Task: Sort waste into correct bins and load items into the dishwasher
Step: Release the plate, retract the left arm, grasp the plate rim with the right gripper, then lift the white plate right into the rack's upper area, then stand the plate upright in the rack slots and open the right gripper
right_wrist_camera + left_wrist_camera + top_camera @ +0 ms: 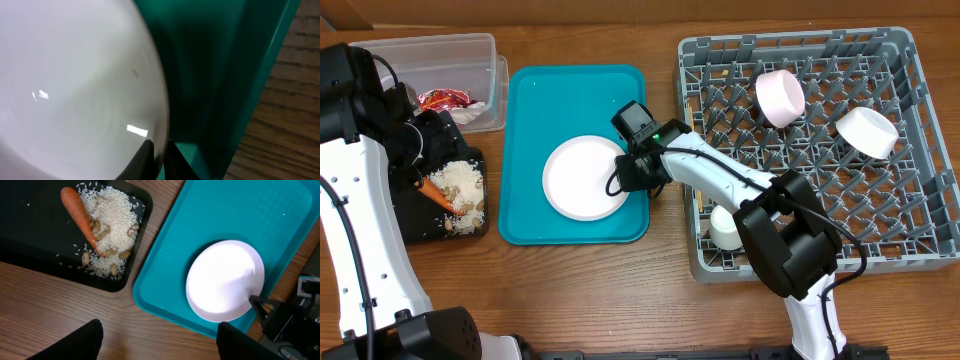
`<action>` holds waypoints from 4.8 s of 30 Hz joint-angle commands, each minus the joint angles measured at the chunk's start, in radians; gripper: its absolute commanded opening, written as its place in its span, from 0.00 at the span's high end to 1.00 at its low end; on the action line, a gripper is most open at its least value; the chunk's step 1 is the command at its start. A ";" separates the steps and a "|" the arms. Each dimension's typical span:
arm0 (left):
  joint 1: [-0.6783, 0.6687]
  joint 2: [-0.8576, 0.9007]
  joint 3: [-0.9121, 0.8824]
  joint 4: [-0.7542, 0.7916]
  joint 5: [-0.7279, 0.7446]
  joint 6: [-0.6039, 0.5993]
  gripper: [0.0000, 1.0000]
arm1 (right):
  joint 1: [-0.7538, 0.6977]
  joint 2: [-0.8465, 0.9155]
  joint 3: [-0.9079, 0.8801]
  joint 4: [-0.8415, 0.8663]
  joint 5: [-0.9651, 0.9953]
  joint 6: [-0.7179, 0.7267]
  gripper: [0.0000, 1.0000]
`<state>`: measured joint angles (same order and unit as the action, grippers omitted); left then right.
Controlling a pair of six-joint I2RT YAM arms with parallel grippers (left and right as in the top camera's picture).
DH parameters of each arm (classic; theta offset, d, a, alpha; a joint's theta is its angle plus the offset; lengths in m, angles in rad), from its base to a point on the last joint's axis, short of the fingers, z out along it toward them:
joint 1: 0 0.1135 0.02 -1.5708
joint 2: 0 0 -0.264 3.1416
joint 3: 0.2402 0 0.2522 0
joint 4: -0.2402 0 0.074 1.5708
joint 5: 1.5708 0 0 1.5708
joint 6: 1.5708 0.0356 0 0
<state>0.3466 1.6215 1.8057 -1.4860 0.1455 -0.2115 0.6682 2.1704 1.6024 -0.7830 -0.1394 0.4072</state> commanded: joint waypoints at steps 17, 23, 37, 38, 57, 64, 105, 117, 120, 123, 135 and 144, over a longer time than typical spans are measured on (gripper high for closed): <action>-0.007 -0.007 0.009 0.002 0.008 -0.013 0.25 | -0.036 -0.164 0.129 -0.205 0.178 0.008 0.96; -0.007 -0.007 0.009 0.002 0.007 -0.013 0.25 | -0.072 -0.357 0.165 -0.276 0.455 -0.048 0.96; -0.007 -0.007 0.009 0.006 0.007 -0.013 0.25 | -0.253 -0.472 0.163 -0.359 1.151 -0.135 0.96; -0.007 -0.007 0.009 0.006 0.007 -0.013 0.25 | -0.262 -0.470 0.159 -0.356 1.168 -0.106 0.96; -0.007 -0.007 0.009 0.002 0.008 -0.013 0.25 | -0.259 -0.312 -0.032 -0.319 1.304 0.095 0.96; -0.007 -0.007 0.009 0.005 0.008 -0.013 0.25 | -0.198 -0.311 -0.032 -0.317 1.227 0.095 0.96; -0.007 -0.007 0.009 0.002 0.008 -0.013 0.25 | -0.617 -0.526 0.001 -0.168 0.276 -0.023 0.96; -0.007 -0.007 0.009 0.002 0.007 -0.013 0.23 | -0.634 -0.375 0.002 -0.146 -0.336 -0.386 0.96; -0.007 -0.007 0.009 0.001 0.007 -0.013 0.22 | -0.636 -0.385 0.002 -0.145 -0.337 -0.386 0.96; -0.007 -0.007 0.009 0.001 0.007 -0.013 0.22 | -0.640 -0.390 0.002 -0.149 -0.336 -0.401 0.96; -0.007 -0.007 0.009 0.008 0.008 -0.013 0.15 | -0.652 -0.461 0.004 -0.165 -0.050 -0.324 0.67; -0.180 -0.006 0.009 0.137 0.002 0.143 0.00 | -0.652 -0.571 0.004 -0.158 -0.037 -0.329 0.29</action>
<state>0.2596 1.6215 1.8053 -1.3727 0.1455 -0.1722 0.0196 1.6356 1.5959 -0.9272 -0.2008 0.0761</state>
